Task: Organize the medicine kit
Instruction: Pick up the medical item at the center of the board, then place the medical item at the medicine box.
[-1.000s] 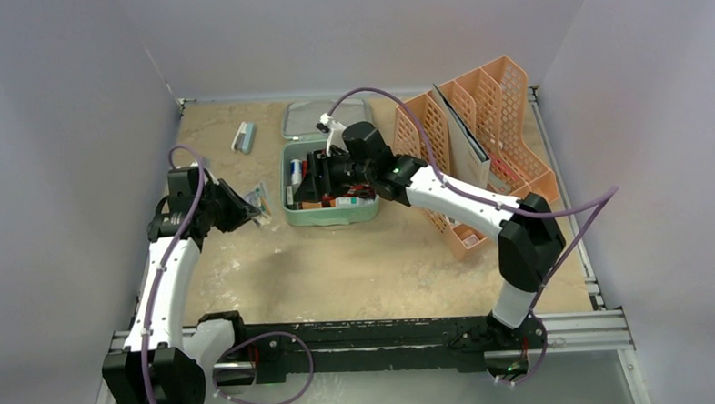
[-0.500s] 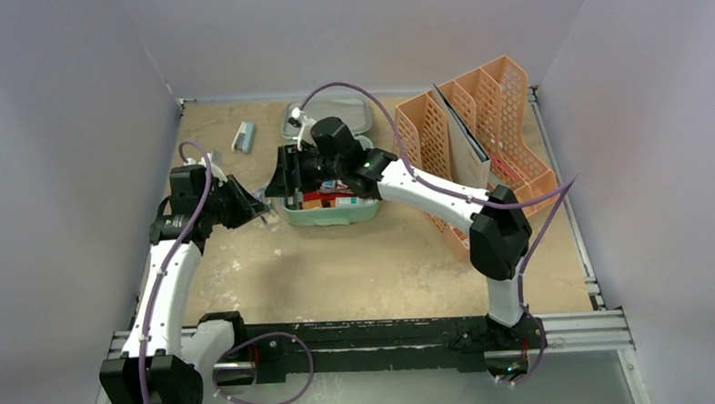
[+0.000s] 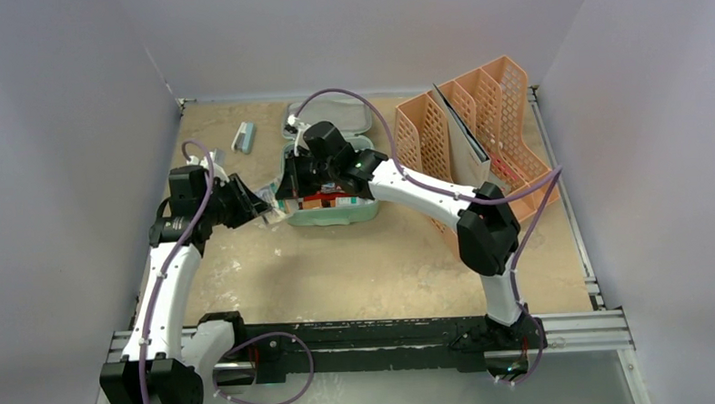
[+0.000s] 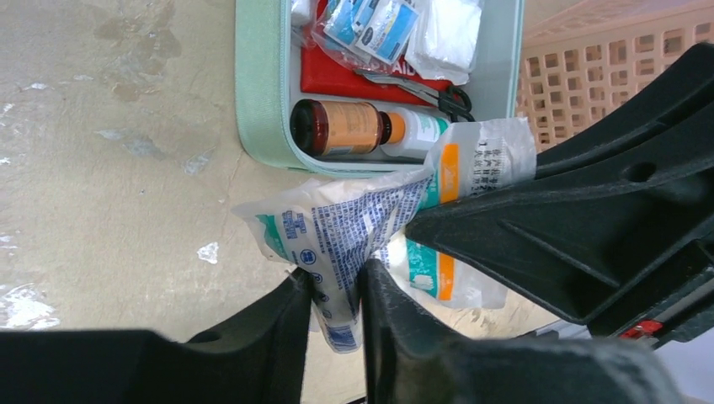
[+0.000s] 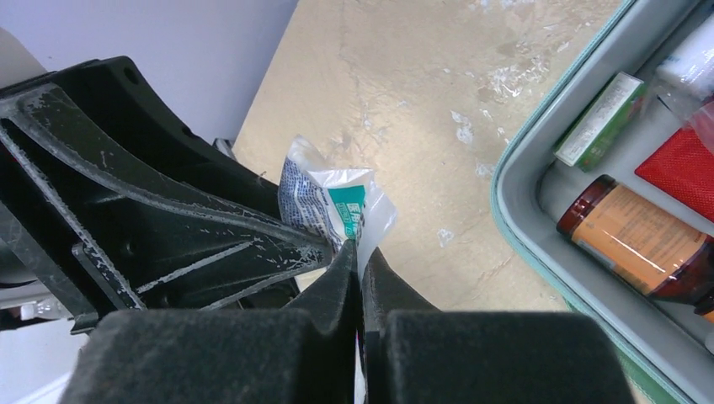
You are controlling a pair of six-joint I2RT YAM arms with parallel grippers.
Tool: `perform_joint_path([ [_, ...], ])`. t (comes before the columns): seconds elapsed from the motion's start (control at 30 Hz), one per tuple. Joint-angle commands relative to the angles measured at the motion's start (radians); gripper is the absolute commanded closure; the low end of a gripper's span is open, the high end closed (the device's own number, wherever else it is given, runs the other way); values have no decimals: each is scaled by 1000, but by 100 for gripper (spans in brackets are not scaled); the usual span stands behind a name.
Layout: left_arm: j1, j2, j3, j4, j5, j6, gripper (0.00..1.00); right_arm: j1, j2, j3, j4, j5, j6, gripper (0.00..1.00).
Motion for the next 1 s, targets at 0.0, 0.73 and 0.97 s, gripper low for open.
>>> perform_joint_path([
  [0.0, -5, 29, 41, -23, -11, 74, 69, -7, -80, 13, -21, 46, -59, 100],
  [0.73, -5, -10, 18, -5, 39, 235, 36, -179, -125, -2, -70, 125, -182, 100],
  [0.97, -5, -17, 8, -5, 15, 239, 23, -179, -13, 89, -46, 100, -157, 100],
])
